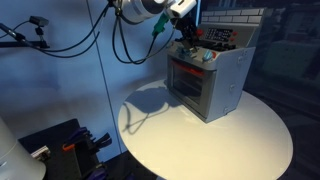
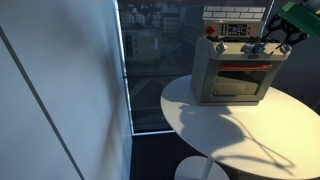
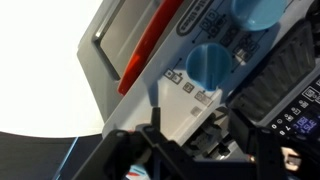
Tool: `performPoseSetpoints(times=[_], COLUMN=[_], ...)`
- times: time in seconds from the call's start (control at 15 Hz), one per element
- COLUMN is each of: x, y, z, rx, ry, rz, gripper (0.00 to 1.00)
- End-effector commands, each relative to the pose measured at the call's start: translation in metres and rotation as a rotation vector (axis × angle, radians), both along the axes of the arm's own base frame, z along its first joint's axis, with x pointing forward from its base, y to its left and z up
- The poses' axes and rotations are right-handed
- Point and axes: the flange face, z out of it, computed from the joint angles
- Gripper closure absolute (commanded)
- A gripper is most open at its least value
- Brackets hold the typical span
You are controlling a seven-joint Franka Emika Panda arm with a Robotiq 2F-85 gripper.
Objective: Turn the third knob from the left on the stove to the right
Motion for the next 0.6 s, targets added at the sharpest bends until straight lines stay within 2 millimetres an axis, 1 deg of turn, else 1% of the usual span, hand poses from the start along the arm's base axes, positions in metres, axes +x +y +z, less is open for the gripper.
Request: performPoseSetpoints(times=[0.0, 0.33, 0.53], x=[-0.017, -0.037, -0.05], y=[0.002, 0.008, 0.009], z=[0.005, 0.008, 0.015], rx=[-0.033, -0.067, -0.083], ry=[0.025, 0.087, 0.136], rz=[0.042, 0.138, 0.201], gripper=[0.01, 0.0, 0.0])
